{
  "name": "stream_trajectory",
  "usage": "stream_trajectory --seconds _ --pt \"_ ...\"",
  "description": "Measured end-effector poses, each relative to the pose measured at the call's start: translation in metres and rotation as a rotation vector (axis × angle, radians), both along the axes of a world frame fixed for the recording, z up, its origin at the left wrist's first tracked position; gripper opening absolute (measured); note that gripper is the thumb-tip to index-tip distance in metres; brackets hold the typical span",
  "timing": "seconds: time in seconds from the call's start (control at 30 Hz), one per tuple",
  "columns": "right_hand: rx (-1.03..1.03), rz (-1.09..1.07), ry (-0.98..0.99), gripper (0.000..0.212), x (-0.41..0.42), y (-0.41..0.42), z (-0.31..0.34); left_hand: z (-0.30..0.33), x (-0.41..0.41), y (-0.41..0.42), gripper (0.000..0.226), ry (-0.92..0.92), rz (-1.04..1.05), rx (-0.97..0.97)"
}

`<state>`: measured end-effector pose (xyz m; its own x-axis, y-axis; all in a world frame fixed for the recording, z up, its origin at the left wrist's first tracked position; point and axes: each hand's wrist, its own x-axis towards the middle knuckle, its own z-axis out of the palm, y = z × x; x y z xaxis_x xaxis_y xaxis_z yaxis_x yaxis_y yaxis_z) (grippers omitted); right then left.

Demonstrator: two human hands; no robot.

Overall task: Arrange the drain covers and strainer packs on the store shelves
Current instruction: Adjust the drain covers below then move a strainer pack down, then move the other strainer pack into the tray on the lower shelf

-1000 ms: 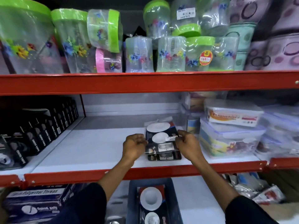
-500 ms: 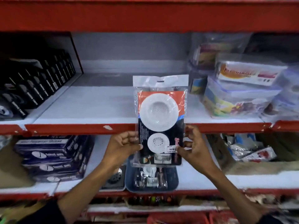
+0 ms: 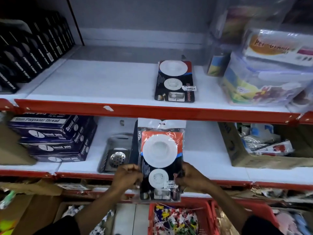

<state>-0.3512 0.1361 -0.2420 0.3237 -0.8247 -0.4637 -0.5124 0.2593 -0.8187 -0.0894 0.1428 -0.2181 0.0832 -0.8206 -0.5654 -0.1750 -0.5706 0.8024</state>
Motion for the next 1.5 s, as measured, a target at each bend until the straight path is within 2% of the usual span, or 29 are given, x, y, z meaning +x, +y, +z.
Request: stream_trajectory --seconds 0.13,0.3,0.4,0.43,0.53,0.57,0.67,0.77,0.87,0.93,1.0,1.07,1.17,1.27,1.3,1.33,1.4,1.43,1.5 --pt "0.09 -0.057 0.03 0.053 0.007 -0.013 -0.011 -0.022 -0.005 -0.012 0.016 -0.038 -0.008 0.039" --pt "0.016 -0.254 0.102 0.042 0.015 -0.048 -0.004 -0.033 -0.011 -0.059 0.026 -0.117 -0.008 -0.058" --pt "-0.028 -0.332 0.145 0.05 0.018 -0.066 -0.01 -0.035 -0.015 -0.083 0.025 -0.163 -0.028 -0.106" --pt "-0.048 -0.328 0.174 0.051 0.021 -0.068 -0.011 -0.034 -0.017 -0.086 0.016 -0.199 -0.061 -0.135" --pt "-0.163 -0.242 0.312 0.04 0.025 -0.068 -0.011 -0.027 -0.018 -0.084 0.019 -0.433 -0.272 -0.291" --pt "-0.231 -0.219 0.346 0.038 0.026 -0.065 -0.007 -0.024 -0.016 -0.081 0.017 -0.508 -0.346 -0.348" --pt "-0.514 -0.188 0.426 0.048 0.028 -0.055 0.011 -0.015 -0.011 -0.069 0.047 -0.761 -0.506 -0.627" --pt "-0.919 -0.203 0.467 0.049 0.03 -0.04 0.046 0.012 -0.003 -0.052 0.048 -1.105 -0.575 -1.027" --pt "-1.423 -0.19 0.519 0.035 0.031 -0.039 0.088 0.05 0.0 -0.052 0.042 -1.175 -0.518 -1.32" --pt "-1.579 -0.219 0.554 0.038 0.033 -0.049 0.115 0.078 -0.005 -0.062 0.045 -1.206 -0.454 -1.412" --pt "-1.557 -0.254 0.597 0.046 0.037 -0.063 0.14 0.105 -0.013 -0.076 0.056 -1.217 -0.443 -1.406" --pt "-1.435 -0.292 0.649 0.052 0.039 -0.079 0.162 0.13 -0.021 -0.093 0.065 -1.201 -0.445 -1.38" --pt "-1.112 -0.377 0.726 0.064 0.035 -0.109 0.178 0.154 -0.035 -0.119 0.069 -1.142 -0.471 -1.229" --pt "-0.729 -0.424 0.612 0.084 0.024 -0.14 0.178 0.165 -0.052 -0.15 0.067 -1.026 -0.537 -0.971" --pt "-0.653 -0.429 0.537 0.084 0.022 -0.146 0.18 0.167 -0.056 -0.16 0.064 -0.965 -0.557 -0.883" --pt "-0.61 -0.445 0.449 0.077 0.022 -0.148 0.185 0.169 -0.059 -0.168 0.06 -0.859 -0.561 -0.803" --pt "-0.607 -0.501 0.325 0.049 0.023 -0.146 0.201 0.18 -0.065 -0.176 0.049 -0.604 -0.501 -0.707" --pt "-0.596 -0.534 0.277 0.039 0.022 -0.146 0.207 0.184 -0.067 -0.178 0.044 -0.533 -0.464 -0.68" --pt "-0.579 -0.602 0.202 0.033 0.016 -0.146 0.213 0.188 -0.067 -0.184 0.042 -0.516 -0.381 -0.665"
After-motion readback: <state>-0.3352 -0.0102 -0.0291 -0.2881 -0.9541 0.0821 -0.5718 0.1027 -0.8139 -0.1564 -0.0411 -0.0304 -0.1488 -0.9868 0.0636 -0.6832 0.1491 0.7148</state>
